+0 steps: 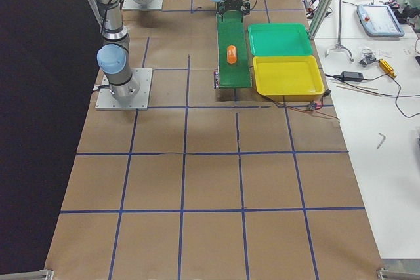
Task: Sort buttons by color to trays
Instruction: 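Place the second orange cylinder on the conveyor and withdraw the left gripper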
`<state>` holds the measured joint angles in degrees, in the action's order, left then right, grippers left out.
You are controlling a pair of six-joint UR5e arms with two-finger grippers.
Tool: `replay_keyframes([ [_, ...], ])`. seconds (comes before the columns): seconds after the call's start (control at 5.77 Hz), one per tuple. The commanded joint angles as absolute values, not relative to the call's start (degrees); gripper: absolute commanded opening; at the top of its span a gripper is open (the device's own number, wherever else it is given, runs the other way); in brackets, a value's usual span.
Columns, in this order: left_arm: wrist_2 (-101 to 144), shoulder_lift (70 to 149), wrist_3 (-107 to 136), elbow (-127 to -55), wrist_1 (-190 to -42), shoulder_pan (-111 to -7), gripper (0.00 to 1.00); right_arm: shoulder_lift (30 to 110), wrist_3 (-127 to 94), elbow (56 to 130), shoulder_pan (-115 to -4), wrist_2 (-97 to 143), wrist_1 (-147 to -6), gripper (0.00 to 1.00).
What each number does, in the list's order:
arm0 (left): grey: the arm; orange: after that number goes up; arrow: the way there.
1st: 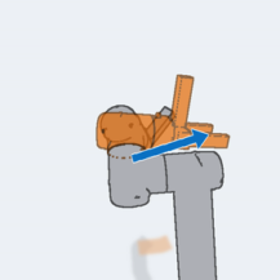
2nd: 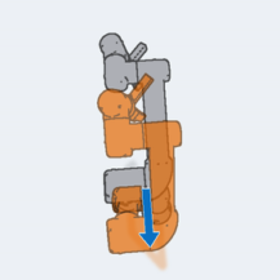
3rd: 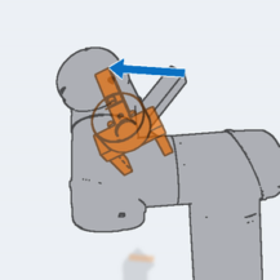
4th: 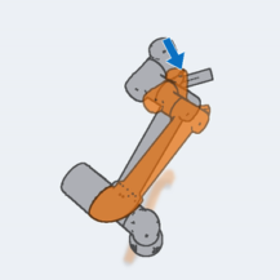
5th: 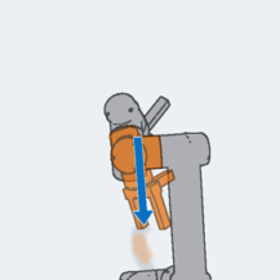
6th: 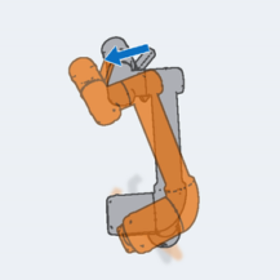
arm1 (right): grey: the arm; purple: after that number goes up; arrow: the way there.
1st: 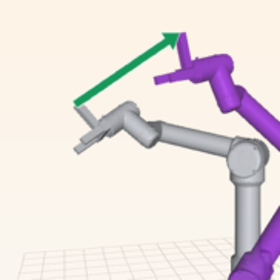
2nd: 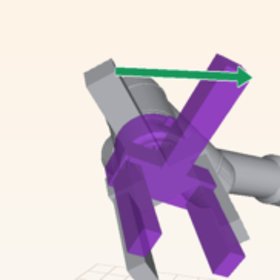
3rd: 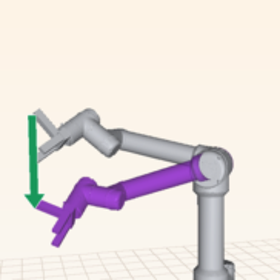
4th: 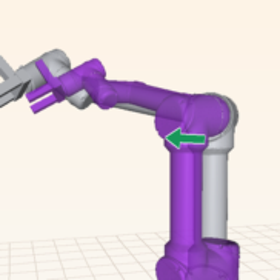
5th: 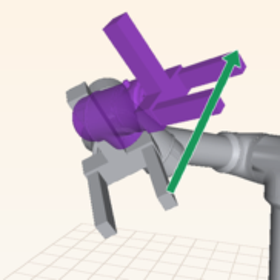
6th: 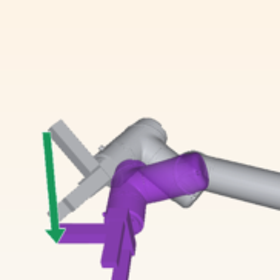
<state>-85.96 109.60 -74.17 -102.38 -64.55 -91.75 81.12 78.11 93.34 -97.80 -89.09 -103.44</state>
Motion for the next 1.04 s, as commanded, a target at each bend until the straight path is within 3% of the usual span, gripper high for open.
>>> replay_keyframes([
  [0.0, -86.7, 107.9, -74.0, -102.3, -64.8, -89.0, 0.99, 81.1, 78.0, 93.3, -97.7, -89.0, -103.4, 1.00],
  [0.87, -85.8, 103.5, -83.6, -104.4, -66.5, -61.1, 0.99, 81.1, 78.0, 93.3, -97.8, -89.0, -103.3, 1.00],
])
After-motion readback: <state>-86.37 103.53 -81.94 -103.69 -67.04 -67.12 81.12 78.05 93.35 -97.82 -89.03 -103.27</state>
